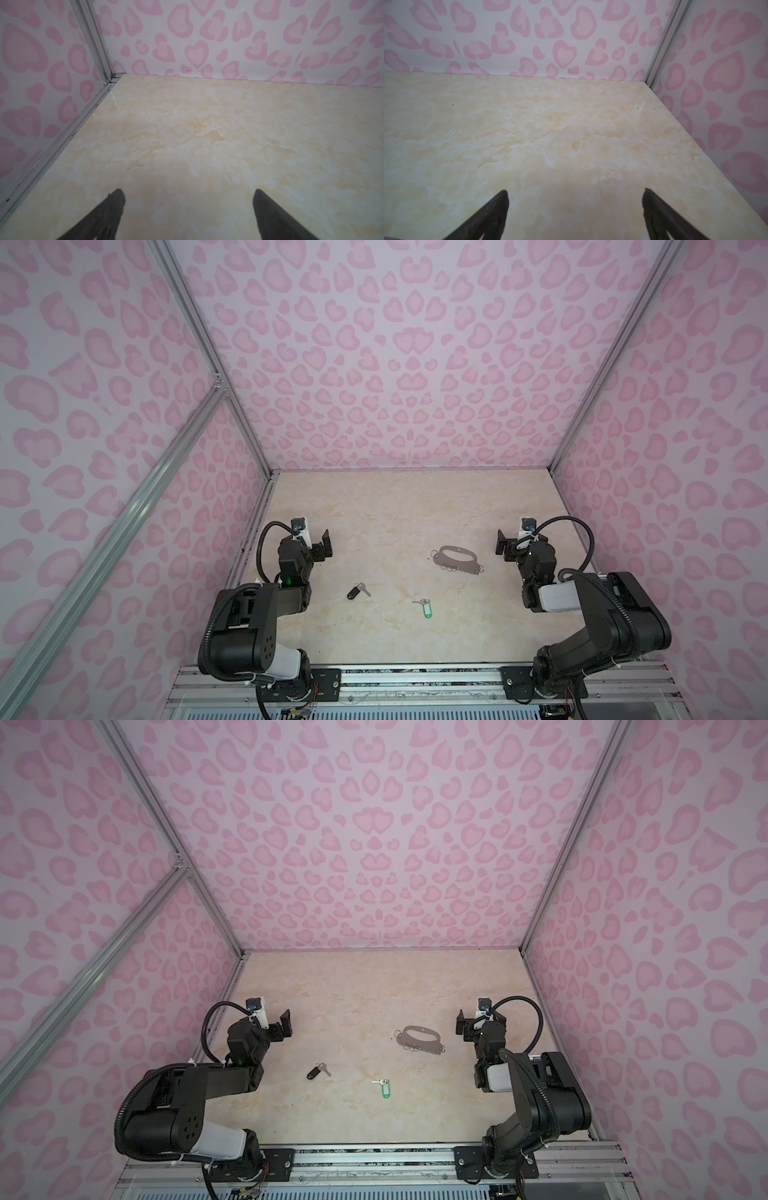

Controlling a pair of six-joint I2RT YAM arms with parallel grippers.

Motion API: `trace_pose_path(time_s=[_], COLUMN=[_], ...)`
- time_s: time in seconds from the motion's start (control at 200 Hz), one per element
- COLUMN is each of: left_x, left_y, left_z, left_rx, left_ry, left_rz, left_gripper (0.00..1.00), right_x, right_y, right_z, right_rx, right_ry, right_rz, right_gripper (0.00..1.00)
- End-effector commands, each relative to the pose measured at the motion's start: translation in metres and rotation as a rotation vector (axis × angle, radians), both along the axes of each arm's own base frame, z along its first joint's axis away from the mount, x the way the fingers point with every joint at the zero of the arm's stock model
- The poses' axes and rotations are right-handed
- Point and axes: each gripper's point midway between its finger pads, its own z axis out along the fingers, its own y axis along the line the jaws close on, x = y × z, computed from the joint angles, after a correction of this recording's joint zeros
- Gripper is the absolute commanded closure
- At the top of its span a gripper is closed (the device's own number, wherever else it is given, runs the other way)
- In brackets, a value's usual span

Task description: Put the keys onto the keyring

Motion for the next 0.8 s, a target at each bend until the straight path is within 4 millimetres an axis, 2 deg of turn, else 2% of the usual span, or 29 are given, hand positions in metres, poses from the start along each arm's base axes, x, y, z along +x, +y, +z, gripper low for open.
trace_pose_path(time_s=[0.0, 0.795], left_x=[0.0015, 0.0019], left_y=[0.0002, 0.0014], left_z=[0.0071, 0.0074], left_rx=[0.003, -0.007], left_ry=[-0.029, -0.028], left_rz=[-0.001, -0.006], left_gripper=[0.02, 0.02], right_x=[0.0016, 0.0046], right_y=[-0.0011, -0.0069], right_z=[0.0032, 0.0009], right_rx=[0.002, 0.056], right_ry=[-0.015, 0.003], right_rz=[-0.007, 0.010], right_gripper=[0.00, 0.00])
